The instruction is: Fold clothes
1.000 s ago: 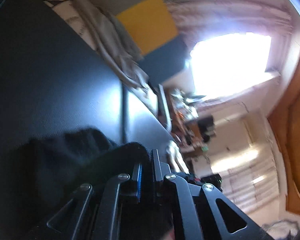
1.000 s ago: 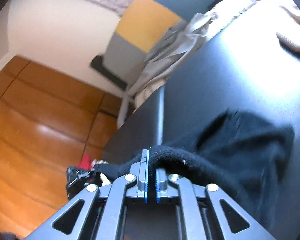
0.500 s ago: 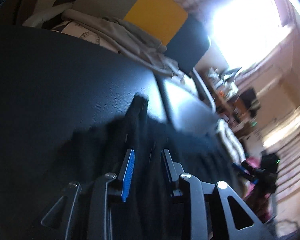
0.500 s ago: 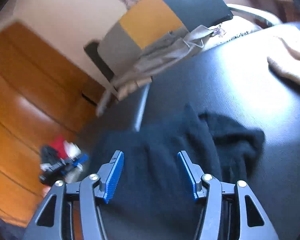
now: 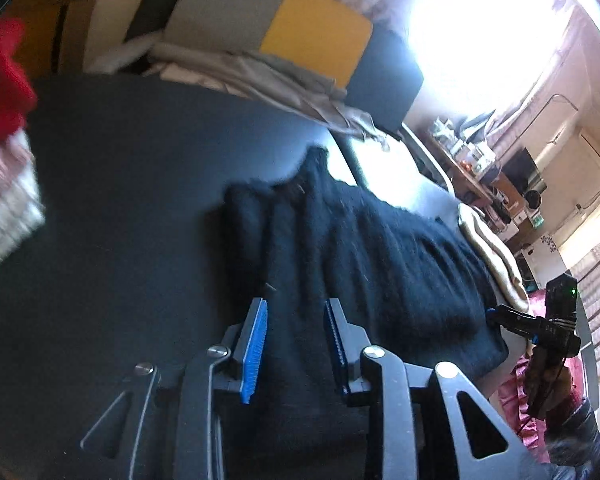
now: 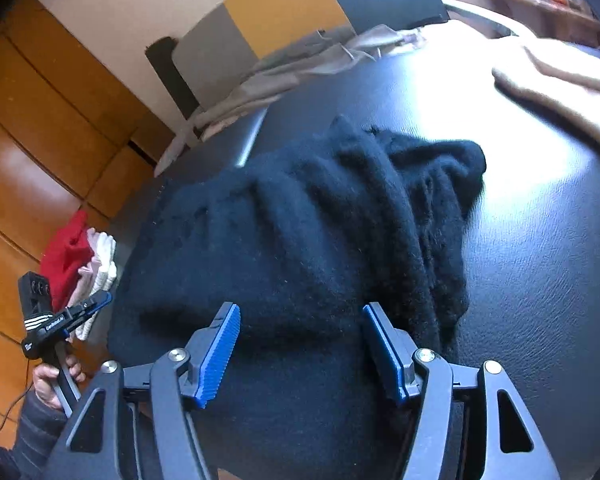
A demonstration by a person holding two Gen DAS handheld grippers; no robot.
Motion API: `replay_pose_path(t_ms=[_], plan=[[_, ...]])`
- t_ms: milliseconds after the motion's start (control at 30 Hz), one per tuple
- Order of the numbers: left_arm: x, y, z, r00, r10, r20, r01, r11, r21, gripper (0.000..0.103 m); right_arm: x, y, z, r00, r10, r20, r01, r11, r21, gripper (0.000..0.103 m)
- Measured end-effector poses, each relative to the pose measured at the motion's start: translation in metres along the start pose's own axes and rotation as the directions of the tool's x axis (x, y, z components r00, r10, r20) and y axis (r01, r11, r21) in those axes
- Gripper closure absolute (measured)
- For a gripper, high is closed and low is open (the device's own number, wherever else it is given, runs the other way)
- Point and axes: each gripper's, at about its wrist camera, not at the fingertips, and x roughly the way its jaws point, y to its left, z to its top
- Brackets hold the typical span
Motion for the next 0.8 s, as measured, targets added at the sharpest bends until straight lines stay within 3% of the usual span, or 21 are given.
replay_pose_path(t_ms=[100, 200, 467, 700, 767, 800], plan=[[0.001, 0.007, 0.014, 1.000, 0.015, -0.002, -0.014, 0.999, 0.035, 0.069, -0.012, 0.002, 0.009, 0.999, -0.028, 0.043, 0.029, 1.000, -0.012, 0.038], [0.014, 0.008, 0.025, 0.999, -0.014, -0.033, 0.016, 0.998, 0.068, 0.067, -0.016, -0.003, 0.018, 0.995, -0.069, 0.073, 0.069, 0.998, -0.001, 0.038], [0.069, -0.014, 0.037, 0.991, -0.022, -0.130, 0.045, 0.983, 0.177, 0.066, -0.001, -0.019, 0.037, 0.991, -0.127, 0.045, 0.125, 0.991, 0.044, 0.038], [0.089, -0.004, 0.046, 0.978, -0.070, -0.198, 0.088, 0.993, 0.084, 0.069, 0.006, -0.023, 0.034, 0.995, -0.103, 0.009, 0.102, 0.994, 0.042, 0.038], [0.089, 0.000, 0.046, 0.975, -0.093, -0.202, 0.105, 0.993, 0.051, 0.076, 0.009, -0.021, 0.032, 0.994, -0.108, -0.011, 0.109, 0.994, 0.015, 0.039], [0.089, 0.003, 0.047, 0.974, -0.103, -0.203, 0.112, 0.993, 0.032, 0.082, 0.011, -0.020, 0.031, 0.992, -0.123, -0.019, 0.123, 0.992, -0.001, 0.044]])
